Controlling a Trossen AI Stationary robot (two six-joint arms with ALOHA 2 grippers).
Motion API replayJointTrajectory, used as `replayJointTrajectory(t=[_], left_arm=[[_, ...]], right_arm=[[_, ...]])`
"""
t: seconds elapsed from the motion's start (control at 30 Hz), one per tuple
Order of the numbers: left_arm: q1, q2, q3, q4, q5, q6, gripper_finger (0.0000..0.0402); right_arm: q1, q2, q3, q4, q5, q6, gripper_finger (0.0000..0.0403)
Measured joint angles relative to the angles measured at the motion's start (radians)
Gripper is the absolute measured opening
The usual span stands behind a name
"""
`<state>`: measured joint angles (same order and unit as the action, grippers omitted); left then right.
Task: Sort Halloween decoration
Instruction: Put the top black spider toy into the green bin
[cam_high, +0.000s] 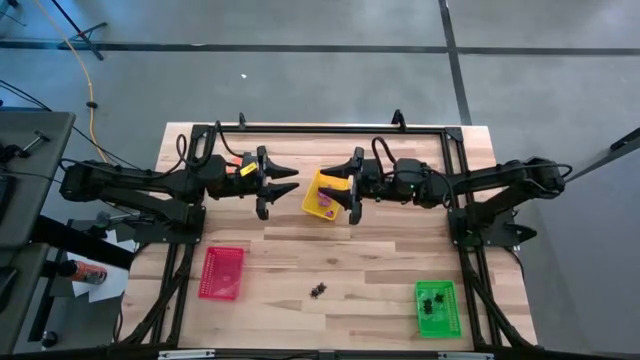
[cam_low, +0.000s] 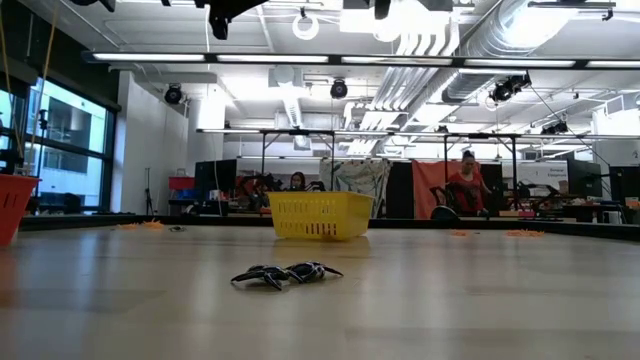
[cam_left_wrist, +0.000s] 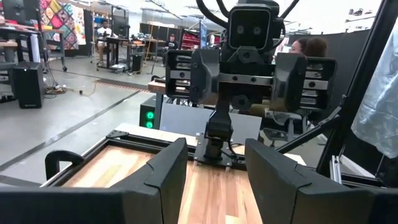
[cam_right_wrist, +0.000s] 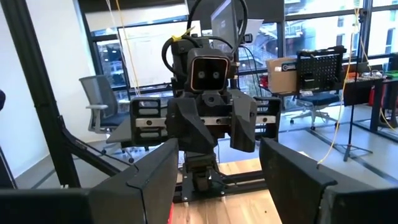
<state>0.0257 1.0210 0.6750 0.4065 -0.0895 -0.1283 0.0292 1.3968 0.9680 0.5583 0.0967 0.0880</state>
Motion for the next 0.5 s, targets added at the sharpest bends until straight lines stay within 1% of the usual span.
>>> replayJointTrajectory(t=[0.2,0.3,0.4,0.5], left_arm=[[0.000,0.000,0.000,0.000,0.000,0.001,0.0152],[0.000,0.000,0.000,0.000,0.000,0.004,0.0152],[0.000,0.000,0.000,0.000,0.000,0.032,0.0152],[0.000,0.000,0.000,0.000,0.000,0.059,0.0152]], right_arm=[[0.000,0.000,0.000,0.000,0.001,-0.009,0.0219],[0.000,0.000,0.000,0.000,0.001,-0.037,0.0201],[-0.006,-0.001,0.000,-0.005,0.001,-0.034,0.0147],[-0.019,-0.001,0.000,-0.040,0.000,-0.017,0.0061]])
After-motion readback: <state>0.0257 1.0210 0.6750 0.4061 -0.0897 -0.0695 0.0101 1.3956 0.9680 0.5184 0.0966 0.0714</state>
